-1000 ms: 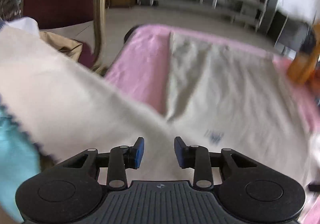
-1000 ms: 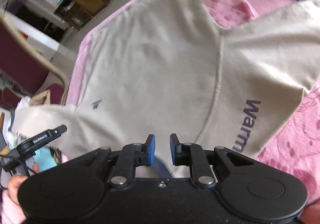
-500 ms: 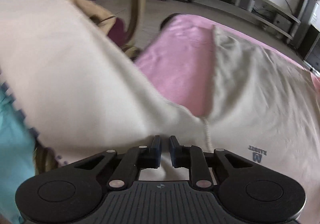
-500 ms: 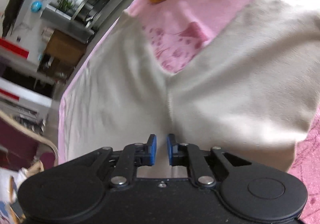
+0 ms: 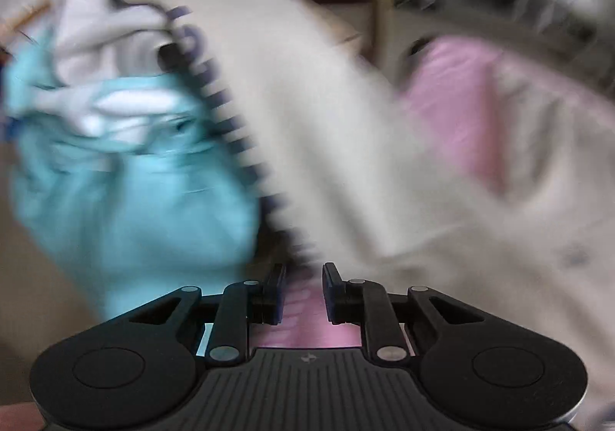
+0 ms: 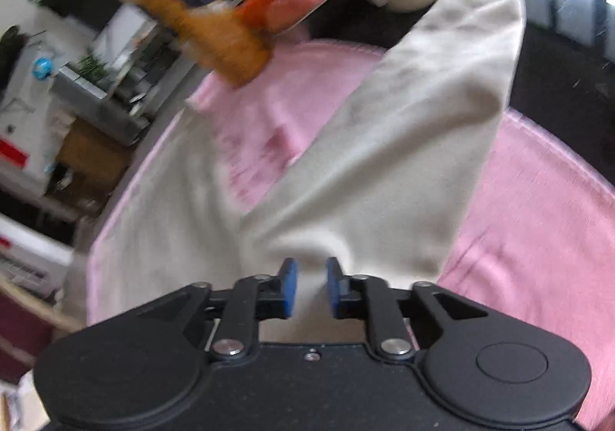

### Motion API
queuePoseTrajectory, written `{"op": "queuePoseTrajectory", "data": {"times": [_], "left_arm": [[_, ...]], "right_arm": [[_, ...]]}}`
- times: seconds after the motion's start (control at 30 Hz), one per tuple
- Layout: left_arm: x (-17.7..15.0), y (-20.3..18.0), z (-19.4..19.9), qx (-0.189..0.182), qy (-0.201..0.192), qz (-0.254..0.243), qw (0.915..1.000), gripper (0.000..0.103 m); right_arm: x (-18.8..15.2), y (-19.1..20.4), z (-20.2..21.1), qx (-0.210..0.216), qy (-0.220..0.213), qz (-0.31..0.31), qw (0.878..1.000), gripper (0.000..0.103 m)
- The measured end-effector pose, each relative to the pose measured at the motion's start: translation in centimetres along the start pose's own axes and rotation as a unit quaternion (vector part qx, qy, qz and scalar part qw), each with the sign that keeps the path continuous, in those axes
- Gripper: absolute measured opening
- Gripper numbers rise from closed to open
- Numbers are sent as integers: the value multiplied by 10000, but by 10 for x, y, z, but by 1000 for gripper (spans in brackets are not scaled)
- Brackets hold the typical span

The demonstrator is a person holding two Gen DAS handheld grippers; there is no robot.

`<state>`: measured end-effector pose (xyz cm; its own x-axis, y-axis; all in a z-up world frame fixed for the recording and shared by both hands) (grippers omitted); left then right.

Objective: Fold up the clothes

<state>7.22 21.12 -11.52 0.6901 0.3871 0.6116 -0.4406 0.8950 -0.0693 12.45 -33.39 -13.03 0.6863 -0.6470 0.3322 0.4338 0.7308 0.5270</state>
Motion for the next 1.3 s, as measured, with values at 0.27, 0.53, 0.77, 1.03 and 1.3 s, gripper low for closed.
{"op": "queuePoseTrajectory", "data": {"times": [0.27,0.53,0.77,1.03,1.3], "left_arm": [[-31,-67,-3,-1205,629,-1187,9836,30],[-38,-40,13,259,695,-1121,9909,35],[-41,-52,51,-357,69,-1098,9933,21],[-64,-103,25,-986,202,-2112,9723,25],[-96,-106,43,-711,716,-2929,9508,20]], "right_arm": [[-49,34,-34,728,1537,468,9843,19],[-40,-2,-6,-325,1165,492,9914,3],[-38,-14,29,-244,511,456,9974,18],[-77,44,3,671,1041,1904,9739,18],[-117,58,9,-25,1692,2895,9421,17]]}}
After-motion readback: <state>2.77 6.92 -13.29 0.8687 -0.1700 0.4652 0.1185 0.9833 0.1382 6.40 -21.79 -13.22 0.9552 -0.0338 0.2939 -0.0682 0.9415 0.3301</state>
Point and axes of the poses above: each gripper's, at about its wrist camera, not at the fingertips, and z roughly against the way its jaws point, y to its left, x to its top, the point moved 3 cm from there along -z, roughly the way its jaws point, and after that the axes turned 6 degrees about -x, right-handed, at the moved point
